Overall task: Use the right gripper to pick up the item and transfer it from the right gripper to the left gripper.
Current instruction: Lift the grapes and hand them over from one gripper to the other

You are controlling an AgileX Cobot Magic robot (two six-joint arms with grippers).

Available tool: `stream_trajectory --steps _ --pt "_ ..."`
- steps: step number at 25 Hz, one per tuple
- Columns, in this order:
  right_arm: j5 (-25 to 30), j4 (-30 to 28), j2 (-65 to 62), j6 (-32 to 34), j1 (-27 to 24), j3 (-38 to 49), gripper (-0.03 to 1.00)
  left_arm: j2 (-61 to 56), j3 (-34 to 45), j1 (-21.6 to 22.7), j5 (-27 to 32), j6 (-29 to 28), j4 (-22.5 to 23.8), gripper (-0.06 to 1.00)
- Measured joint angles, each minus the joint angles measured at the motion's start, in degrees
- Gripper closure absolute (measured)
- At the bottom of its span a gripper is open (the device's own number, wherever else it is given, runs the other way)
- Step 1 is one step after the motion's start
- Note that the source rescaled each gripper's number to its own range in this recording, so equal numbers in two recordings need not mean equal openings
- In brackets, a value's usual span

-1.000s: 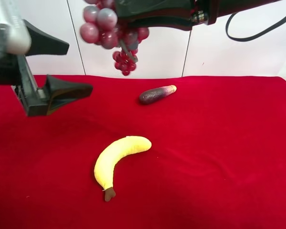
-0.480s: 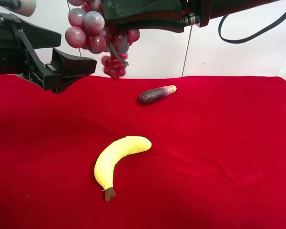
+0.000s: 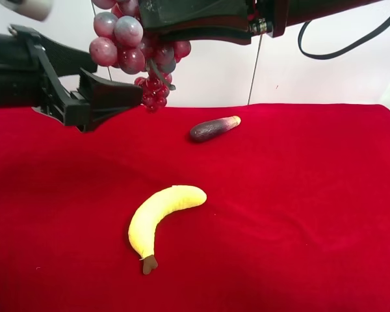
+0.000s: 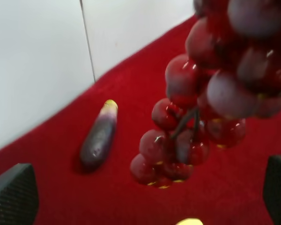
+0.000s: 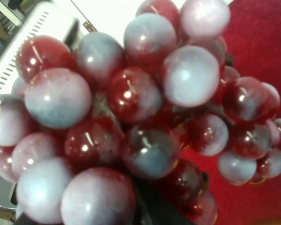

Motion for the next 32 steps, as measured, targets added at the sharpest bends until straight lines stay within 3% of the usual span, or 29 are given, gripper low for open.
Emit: stream_trajectory --steps 4,9,13,19,22,32 --pt "0.0 0.0 0.0 0.0 0.0 0.0 0.94 2.3 0.0 0.0 0.3 0.8 -3.4 -0.01" --pt "-0.1 0.0 0.0 0.0 0.0 0.0 0.94 2.7 0.0 0.0 0.4 8.1 -8.9 0.01" --pt "-0.4 0.0 0.0 0.0 0.0 0.0 0.94 2.7 0.0 0.0 0.4 10.6 -9.5 0.18" --pt "-0.7 0.0 0.0 0.0 0.0 0.0 0.94 2.7 0.0 0.0 2.1 10.7 -9.5 0.69" --pt "-0.7 0.0 0.0 0.0 0.0 0.0 0.94 2.7 0.0 0.0 3.8 10.8 -9.5 0.89" --pt "-0.8 -0.1 0.0 0.0 0.0 0.0 0.94 2.7 0.0 0.0 5.1 10.9 -9.5 0.94"
